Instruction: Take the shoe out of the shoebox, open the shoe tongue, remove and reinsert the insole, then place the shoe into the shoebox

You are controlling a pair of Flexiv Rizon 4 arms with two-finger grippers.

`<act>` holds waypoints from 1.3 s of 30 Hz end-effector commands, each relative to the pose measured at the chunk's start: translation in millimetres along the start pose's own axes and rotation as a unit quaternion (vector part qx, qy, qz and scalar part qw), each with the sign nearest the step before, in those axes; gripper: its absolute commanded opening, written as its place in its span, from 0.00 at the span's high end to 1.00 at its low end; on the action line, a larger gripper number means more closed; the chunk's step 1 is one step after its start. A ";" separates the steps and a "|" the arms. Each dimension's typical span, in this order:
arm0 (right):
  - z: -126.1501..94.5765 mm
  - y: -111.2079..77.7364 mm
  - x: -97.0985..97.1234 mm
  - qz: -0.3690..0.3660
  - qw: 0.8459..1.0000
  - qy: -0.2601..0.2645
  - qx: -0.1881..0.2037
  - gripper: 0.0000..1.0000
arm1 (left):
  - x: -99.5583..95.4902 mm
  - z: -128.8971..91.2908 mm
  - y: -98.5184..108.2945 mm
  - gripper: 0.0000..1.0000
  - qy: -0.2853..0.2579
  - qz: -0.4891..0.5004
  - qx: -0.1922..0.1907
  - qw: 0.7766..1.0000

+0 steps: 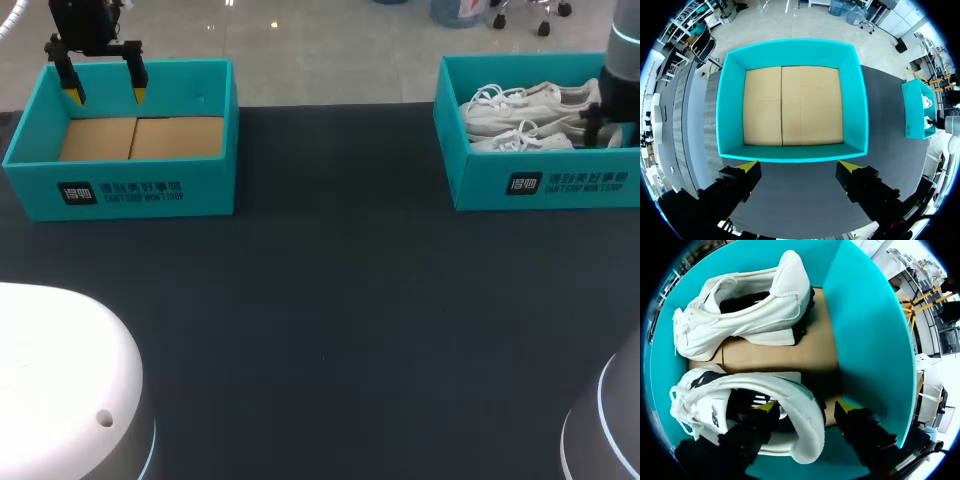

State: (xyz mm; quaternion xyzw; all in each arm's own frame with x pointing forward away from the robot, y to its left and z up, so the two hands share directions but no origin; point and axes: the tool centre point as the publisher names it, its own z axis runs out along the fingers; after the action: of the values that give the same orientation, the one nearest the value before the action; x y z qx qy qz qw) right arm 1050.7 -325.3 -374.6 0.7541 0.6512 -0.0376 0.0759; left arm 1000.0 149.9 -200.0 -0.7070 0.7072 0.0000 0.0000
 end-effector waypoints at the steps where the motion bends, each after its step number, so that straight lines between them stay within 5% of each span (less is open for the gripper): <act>1: 4.9 7.2 1.3 0.005 1.000 -0.006 0.012 0.88 | -0.1 0.0 0.0 0.00 0.000 0.000 0.000 1.000; 3: 5.6 6.3 0.6 0.006 1.000 -0.014 0.013 1.00 | -0.1 0.0 0.0 0.00 0.000 0.000 0.000 1.000; 12: 1.3 5.5 -9.3 0.028 0.999 -0.038 0.015 1.00 | -0.1 0.0 0.0 0.00 0.000 0.000 0.000 1.000; 18: -20.9 3.2 -17.4 0.040 0.998 -0.043 0.014 1.00 | -0.1 0.0 0.0 0.00 0.000 0.000 0.000 1.000; 39: -174.4 -2.4 -36.9 0.028 0.998 -0.056 -0.006 1.00 | -0.1 0.0 0.0 0.00 0.000 0.000 0.000 1.000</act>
State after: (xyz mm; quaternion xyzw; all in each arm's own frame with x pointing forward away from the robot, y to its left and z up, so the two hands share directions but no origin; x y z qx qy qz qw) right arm 1045.0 -338.5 -228.8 0.7702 0.6234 -0.0768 0.1110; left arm 1000.0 149.9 -200.0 -0.7071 0.7072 0.0000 0.0000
